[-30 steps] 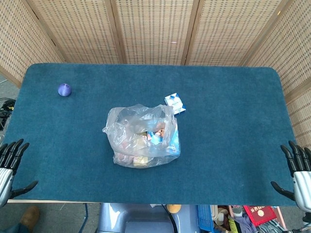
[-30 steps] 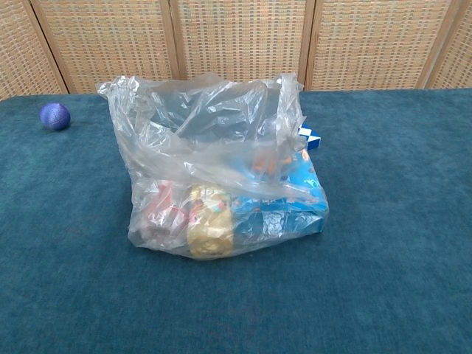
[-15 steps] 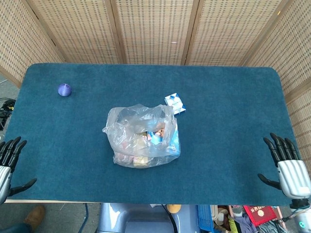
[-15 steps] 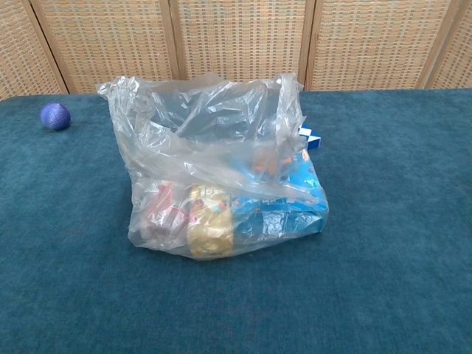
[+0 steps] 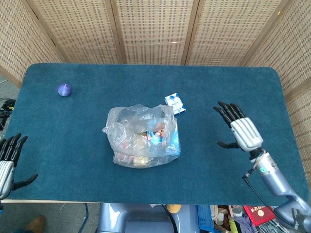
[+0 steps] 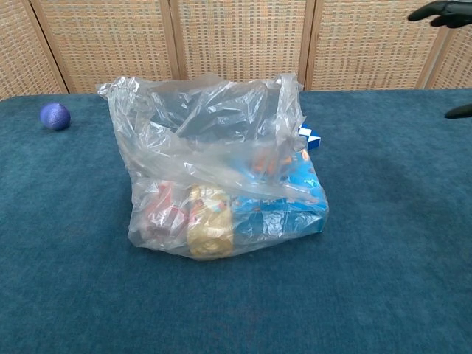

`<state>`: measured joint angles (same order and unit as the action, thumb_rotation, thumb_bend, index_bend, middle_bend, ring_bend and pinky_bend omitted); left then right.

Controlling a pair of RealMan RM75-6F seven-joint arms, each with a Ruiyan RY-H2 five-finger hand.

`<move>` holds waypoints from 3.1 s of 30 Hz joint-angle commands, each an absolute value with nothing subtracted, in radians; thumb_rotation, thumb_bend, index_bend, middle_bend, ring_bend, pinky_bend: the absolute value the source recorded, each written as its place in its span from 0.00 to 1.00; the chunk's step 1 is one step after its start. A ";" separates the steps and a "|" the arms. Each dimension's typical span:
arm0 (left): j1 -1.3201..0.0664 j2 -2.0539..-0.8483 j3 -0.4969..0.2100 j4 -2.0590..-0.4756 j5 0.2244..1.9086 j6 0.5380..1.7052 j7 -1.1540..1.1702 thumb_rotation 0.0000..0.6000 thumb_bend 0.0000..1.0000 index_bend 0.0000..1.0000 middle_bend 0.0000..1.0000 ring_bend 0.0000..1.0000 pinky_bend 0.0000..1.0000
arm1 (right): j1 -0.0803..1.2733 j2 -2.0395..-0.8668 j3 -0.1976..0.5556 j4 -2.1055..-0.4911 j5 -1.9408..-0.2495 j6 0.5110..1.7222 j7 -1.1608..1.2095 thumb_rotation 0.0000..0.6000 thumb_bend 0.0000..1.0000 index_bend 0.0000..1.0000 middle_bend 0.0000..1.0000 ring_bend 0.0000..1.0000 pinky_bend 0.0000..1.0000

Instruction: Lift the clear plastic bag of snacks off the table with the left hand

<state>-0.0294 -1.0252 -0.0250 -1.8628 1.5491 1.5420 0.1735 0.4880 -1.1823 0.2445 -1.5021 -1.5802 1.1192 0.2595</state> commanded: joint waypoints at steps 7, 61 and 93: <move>-0.057 -1.039 -0.064 -1.858 1.446 1.493 0.193 1.00 0.13 0.00 0.00 0.00 0.00 | 0.697 -1.345 0.314 -1.372 -1.503 0.947 0.219 1.00 0.00 0.00 0.00 0.00 0.00; -0.111 -1.060 -0.086 -1.820 1.322 1.417 0.199 1.00 0.14 0.00 0.00 0.00 0.00 | 0.952 -1.822 0.411 -1.039 -1.402 1.174 0.438 1.00 0.61 0.22 0.06 0.00 0.00; -0.600 -0.923 -0.025 -1.708 1.773 0.835 -1.273 1.00 0.28 0.00 0.00 0.00 0.00 | 0.905 -1.693 0.384 -1.196 -1.374 1.172 0.331 1.00 0.65 0.26 0.09 0.00 0.00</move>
<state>-0.5272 -0.9207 -0.0518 -1.7516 1.7056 0.8892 -1.1770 0.9046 -1.6928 0.3833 -1.1955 -1.3741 1.1719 0.3311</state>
